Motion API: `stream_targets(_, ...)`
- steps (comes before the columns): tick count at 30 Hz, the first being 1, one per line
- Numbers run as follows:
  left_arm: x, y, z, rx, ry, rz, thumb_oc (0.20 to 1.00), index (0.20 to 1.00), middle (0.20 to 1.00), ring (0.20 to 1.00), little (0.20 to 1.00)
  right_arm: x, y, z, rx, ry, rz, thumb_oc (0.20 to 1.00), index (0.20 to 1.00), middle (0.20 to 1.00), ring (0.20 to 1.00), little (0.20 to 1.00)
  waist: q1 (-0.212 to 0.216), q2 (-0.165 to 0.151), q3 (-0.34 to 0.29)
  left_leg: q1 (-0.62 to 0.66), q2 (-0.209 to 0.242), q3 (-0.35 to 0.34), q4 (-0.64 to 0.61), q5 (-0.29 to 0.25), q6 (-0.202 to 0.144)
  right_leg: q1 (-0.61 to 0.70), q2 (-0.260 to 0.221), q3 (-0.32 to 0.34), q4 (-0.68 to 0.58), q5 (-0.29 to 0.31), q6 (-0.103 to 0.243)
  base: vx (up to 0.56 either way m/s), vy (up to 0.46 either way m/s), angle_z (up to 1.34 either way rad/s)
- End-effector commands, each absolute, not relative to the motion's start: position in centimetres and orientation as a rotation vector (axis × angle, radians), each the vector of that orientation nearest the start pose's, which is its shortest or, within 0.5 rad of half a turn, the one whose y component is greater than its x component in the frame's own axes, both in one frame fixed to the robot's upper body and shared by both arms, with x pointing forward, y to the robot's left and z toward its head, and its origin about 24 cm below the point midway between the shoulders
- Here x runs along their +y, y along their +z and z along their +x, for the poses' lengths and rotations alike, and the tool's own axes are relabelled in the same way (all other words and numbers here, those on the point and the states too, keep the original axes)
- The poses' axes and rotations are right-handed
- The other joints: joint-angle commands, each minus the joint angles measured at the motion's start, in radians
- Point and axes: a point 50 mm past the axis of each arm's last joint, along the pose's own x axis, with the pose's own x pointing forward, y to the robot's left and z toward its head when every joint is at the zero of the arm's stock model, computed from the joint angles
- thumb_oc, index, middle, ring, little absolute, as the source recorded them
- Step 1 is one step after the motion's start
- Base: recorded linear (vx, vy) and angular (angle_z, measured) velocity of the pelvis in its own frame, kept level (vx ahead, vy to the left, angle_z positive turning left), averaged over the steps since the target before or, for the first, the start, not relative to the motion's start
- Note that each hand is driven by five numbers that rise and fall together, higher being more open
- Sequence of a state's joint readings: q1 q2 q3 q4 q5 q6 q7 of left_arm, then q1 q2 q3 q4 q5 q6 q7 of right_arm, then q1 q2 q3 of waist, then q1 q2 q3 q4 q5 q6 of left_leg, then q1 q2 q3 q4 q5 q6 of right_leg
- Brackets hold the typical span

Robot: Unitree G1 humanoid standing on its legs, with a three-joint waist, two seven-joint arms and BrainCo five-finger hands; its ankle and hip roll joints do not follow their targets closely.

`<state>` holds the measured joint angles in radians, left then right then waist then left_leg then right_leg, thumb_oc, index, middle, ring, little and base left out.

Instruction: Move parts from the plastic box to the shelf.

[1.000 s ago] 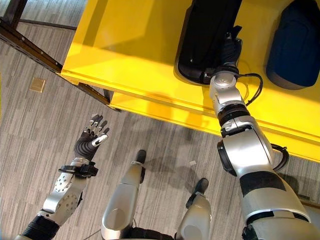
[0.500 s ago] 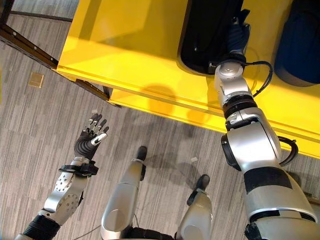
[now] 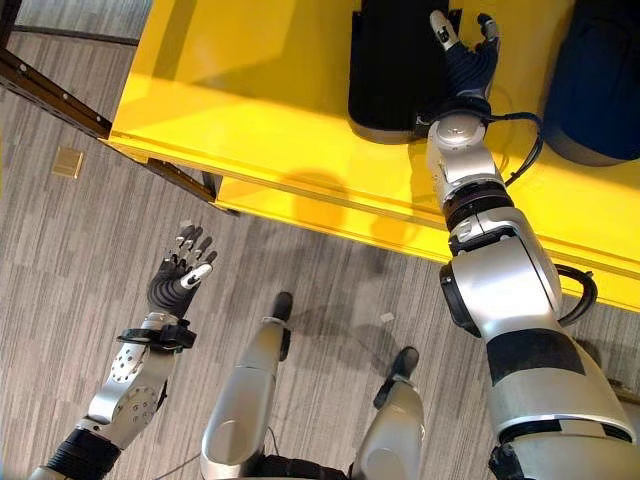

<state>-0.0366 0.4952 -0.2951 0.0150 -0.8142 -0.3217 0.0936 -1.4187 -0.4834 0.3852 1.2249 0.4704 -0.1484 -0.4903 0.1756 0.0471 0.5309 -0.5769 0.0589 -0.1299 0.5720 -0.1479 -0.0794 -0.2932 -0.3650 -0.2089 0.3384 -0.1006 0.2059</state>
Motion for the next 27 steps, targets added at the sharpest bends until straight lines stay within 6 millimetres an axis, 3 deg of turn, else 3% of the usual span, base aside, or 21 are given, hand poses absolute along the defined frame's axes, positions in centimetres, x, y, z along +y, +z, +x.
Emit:
stream_targets(1,19.5,10.4,25.2,-0.322,-0.119,-0.348,1.0,1.0,1.0,1.0,1.0,-20.0,35.7,40.4,-0.605,-0.494,-0.074,1.0,1.0,1.0,1.0,1.0,0.013,-0.02,-0.011,0.016,0.054,0.036,-0.017,0.02,0.004,-0.074,0.026,0.057,0.145,0.032,-0.052,0.0,0.0,0.0)
stream_targets(16,20.3,10.4,25.1,-0.325,-0.085,-0.343,1.0,1.0,1.0,1.0,1.0,-17.1,37.6,37.8,-0.853,-0.381,0.007,1.0,1.0,1.0,1.0,1.0,-0.013,-0.036,-0.011,0.055,0.069,0.047,-0.034,0.023,-0.003,-0.048,0.031,0.065,0.128,0.041,-0.05,-0.01,0.0,-0.01)
stream_targets(26,20.7,10.2,24.9,-0.325,-0.048,-0.345,1.0,1.0,1.0,1.0,1.0,-16.0,36.0,35.5,-0.984,-0.312,-0.082,1.0,1.0,1.0,1.0,1.0,-0.033,-0.053,-0.011,0.064,0.074,0.053,-0.052,0.038,-0.006,-0.045,0.034,0.071,0.115,0.049,-0.052,-0.01,-0.005,-0.02)
stream_targets(27,20.9,10.0,24.8,-0.322,-0.031,-0.345,1.0,1.0,1.0,1.0,1.0,-15.5,34.3,34.5,-1.016,-0.261,-0.144,1.0,1.0,1.0,1.0,1.0,-0.044,-0.06,-0.011,0.063,0.078,0.056,-0.051,0.039,-0.005,-0.048,0.034,0.073,0.116,0.049,-0.053,-0.02,-0.018,-0.08)
